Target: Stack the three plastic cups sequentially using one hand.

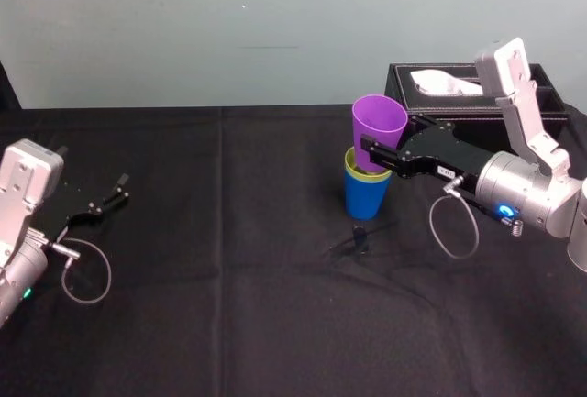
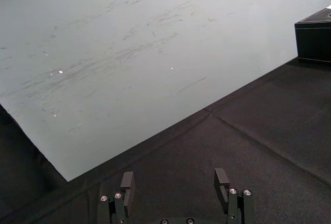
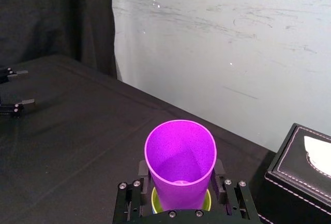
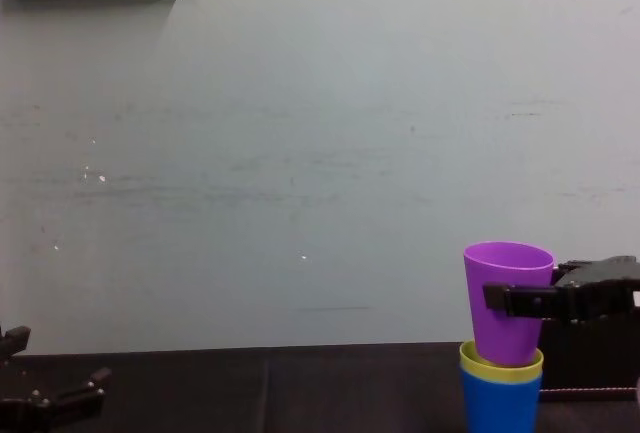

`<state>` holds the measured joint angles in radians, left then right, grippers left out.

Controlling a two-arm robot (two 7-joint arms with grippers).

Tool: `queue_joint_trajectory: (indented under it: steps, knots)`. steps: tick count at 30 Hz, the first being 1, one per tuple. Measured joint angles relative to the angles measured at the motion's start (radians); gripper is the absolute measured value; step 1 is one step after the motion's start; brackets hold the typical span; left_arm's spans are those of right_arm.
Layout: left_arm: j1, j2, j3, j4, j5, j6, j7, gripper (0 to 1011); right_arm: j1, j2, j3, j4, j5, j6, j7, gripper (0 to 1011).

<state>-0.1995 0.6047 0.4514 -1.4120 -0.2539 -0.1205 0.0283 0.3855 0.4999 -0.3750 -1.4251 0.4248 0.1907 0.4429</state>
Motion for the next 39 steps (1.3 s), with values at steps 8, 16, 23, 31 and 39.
queue_joint_trajectory:
  steps: [8,16,23,31,39]
  knots:
    - [0.000,0.000,0.000,0.000,0.000,0.000,0.000,1010,0.004,-0.006,-0.004,0.014,-0.004,-0.005,0.006,715]
    - [0.000,0.000,0.000,0.000,0.000,0.000,0.000,1010,0.006,-0.011,-0.009,0.033,-0.010,-0.011,0.013,715]
    - [0.000,0.000,0.000,0.000,0.000,0.000,0.000,1010,0.007,-0.016,-0.013,0.048,-0.016,-0.015,0.017,713]
    - [0.000,0.000,0.000,0.000,0.000,0.000,0.000,1010,0.006,-0.018,-0.015,0.057,-0.025,-0.019,0.018,715]
    - [0.000,0.000,0.000,0.000,0.000,0.000,0.000,1010,0.005,-0.017,-0.015,0.057,-0.024,-0.019,0.018,715]
